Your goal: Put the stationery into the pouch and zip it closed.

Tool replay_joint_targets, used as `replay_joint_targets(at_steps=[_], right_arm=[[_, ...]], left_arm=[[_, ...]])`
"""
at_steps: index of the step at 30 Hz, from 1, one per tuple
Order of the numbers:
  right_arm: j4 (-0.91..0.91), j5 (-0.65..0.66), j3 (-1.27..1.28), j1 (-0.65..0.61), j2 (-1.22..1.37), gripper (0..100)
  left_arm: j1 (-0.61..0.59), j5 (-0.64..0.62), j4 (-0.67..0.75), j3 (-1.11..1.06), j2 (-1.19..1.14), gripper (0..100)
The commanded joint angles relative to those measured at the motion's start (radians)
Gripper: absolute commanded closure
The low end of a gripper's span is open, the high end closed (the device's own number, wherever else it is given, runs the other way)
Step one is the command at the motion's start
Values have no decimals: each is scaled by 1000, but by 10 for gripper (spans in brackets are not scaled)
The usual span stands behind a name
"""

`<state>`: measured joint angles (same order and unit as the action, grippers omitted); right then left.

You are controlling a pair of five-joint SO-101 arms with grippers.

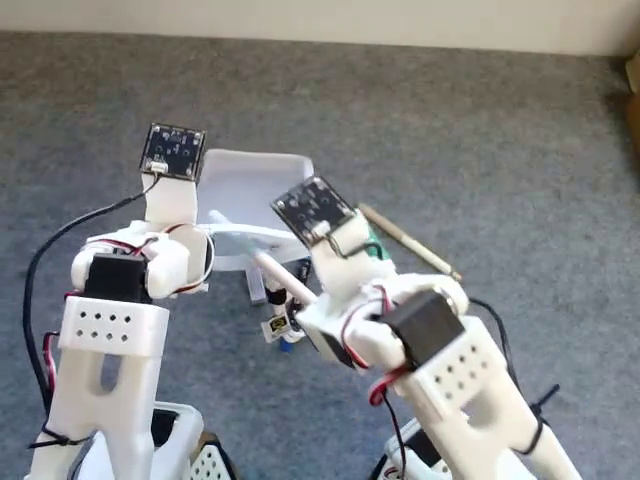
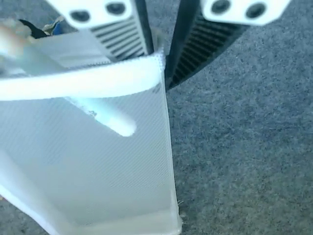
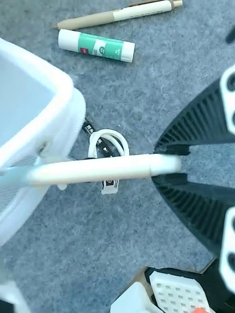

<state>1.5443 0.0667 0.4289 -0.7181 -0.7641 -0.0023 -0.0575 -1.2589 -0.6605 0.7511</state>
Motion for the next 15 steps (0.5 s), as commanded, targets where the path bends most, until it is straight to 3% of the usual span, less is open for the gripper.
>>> replay_joint_targets(at_steps=[1, 15], right_arm=[[31, -11, -160, 18, 101, 994], [-165, -12, -249, 13, 268, 988]], left_arm=[[28, -6, 12, 8, 31, 993], [24, -6, 11, 7, 31, 993]])
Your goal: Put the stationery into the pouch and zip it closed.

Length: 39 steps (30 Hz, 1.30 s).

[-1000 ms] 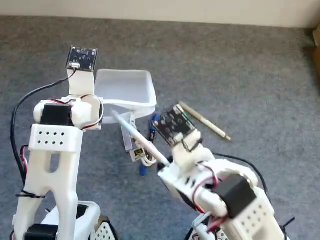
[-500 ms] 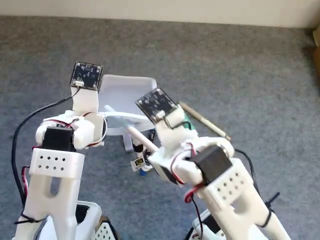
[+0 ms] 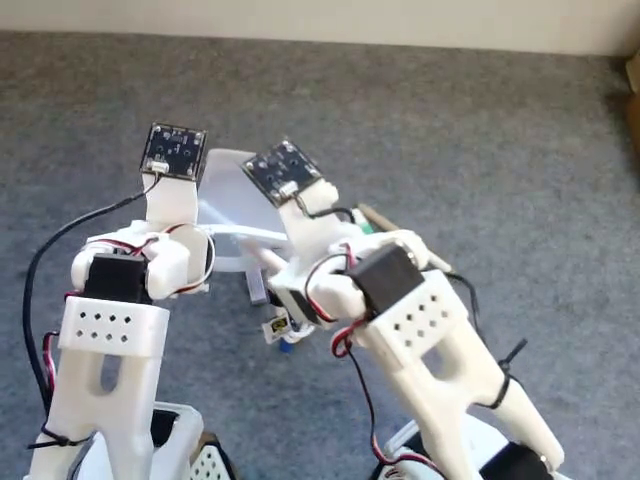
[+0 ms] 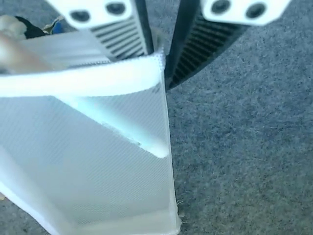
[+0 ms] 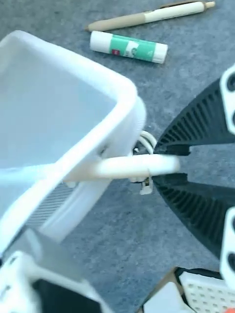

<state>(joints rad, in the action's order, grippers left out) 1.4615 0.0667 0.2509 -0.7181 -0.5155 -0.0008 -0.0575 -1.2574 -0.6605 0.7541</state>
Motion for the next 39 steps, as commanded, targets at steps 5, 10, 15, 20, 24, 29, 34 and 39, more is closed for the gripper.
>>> replay_joint_targets(at_steps=[5, 10, 15, 20, 24, 29, 34, 39], right_arm=[[-130, -87, -73, 13, 25, 900], [-136, -94, -73, 12, 25, 825], [-139, -94, -125, 8, 24, 825], [-61, -94, -288, -68, 28, 830], [-48, -94, -338, -114, 36, 905], [-31, -77, -348, -111, 25, 976], [30, -38, -349, -16, 25, 978], [24, -35, -343, 216, 27, 978]], left_arm=[[22, -6, 15, -4, 28, 993], [21, -6, 17, -24, 28, 993], [-5, -6, 17, -24, 28, 993], [-5, -8, 17, -24, 28, 993], [-5, -8, 15, -24, 28, 993], [-53, -9, 14, -24, 28, 993], [-84, -40, 11, -21, 28, 993], [-122, -43, 9, -19, 28, 993]])
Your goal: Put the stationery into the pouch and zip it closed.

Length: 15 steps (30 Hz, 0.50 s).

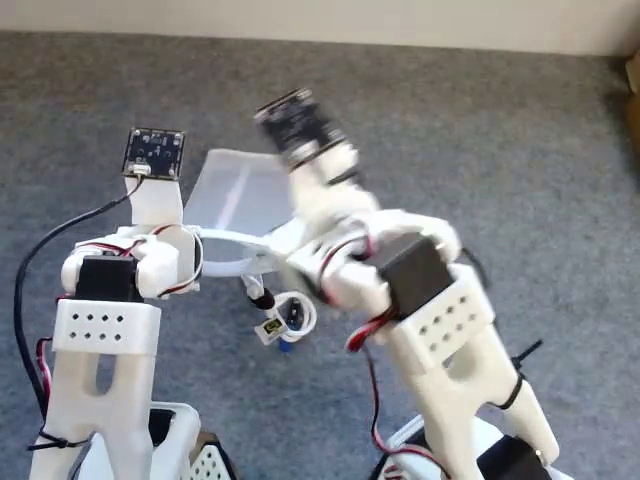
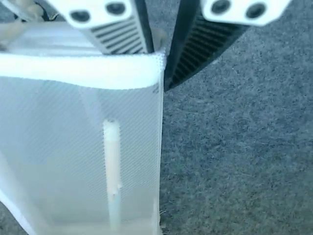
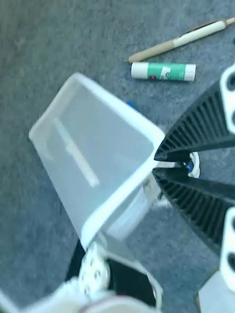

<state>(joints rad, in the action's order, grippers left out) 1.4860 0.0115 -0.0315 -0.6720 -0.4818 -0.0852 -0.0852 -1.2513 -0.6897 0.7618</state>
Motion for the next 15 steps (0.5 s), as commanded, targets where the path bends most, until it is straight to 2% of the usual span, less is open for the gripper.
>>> replay_joint_targets(at_steps=[1, 6, 15], right_arm=[[2, 28, -58, 208, 2, 978], [-2, 127, 42, 315, 4, 978], [-148, 143, 294, 326, 4, 967]], left_arm=[[-45, -15, 3, 10, 21, 993], [-47, -15, 8, 7, 21, 993], [-50, -15, 5, 4, 21, 993]])
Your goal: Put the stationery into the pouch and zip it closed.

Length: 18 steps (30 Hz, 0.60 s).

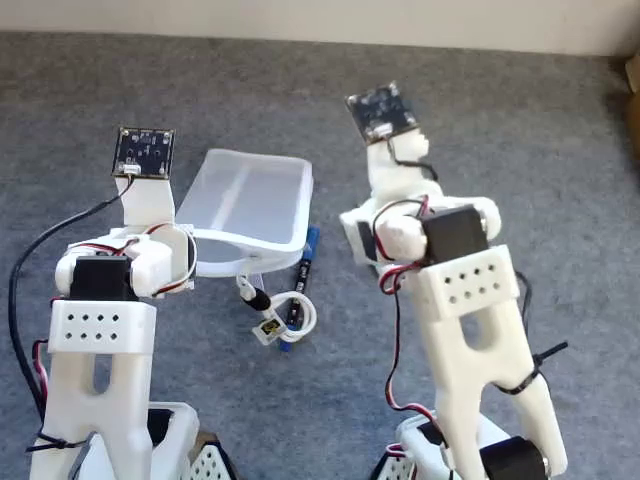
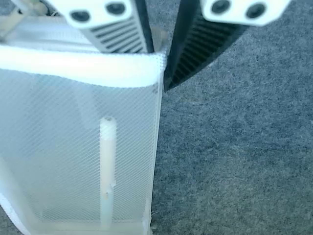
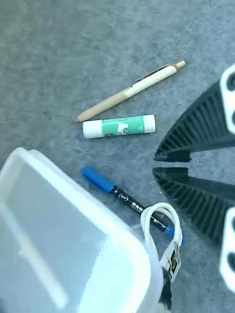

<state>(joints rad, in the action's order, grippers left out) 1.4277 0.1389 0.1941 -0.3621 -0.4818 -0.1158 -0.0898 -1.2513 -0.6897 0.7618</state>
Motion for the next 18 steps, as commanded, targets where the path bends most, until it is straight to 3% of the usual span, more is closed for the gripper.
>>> replay_joint_targets(at_steps=[1, 5, 11, 18], right_arm=[[-113, 15, 97, 16, 4, 949], [-177, 15, 202, 19, 5, 865], [-263, 78, 289, 56, 19, 857], [-265, 103, 283, 114, 222, 799]], left_arm=[[-19, -11, 5, 4, 21, 993], [-19, -11, 11, -13, 21, 993], [-19, -11, 11, -21, 21, 993], [-19, -11, 11, -21, 21, 993]])
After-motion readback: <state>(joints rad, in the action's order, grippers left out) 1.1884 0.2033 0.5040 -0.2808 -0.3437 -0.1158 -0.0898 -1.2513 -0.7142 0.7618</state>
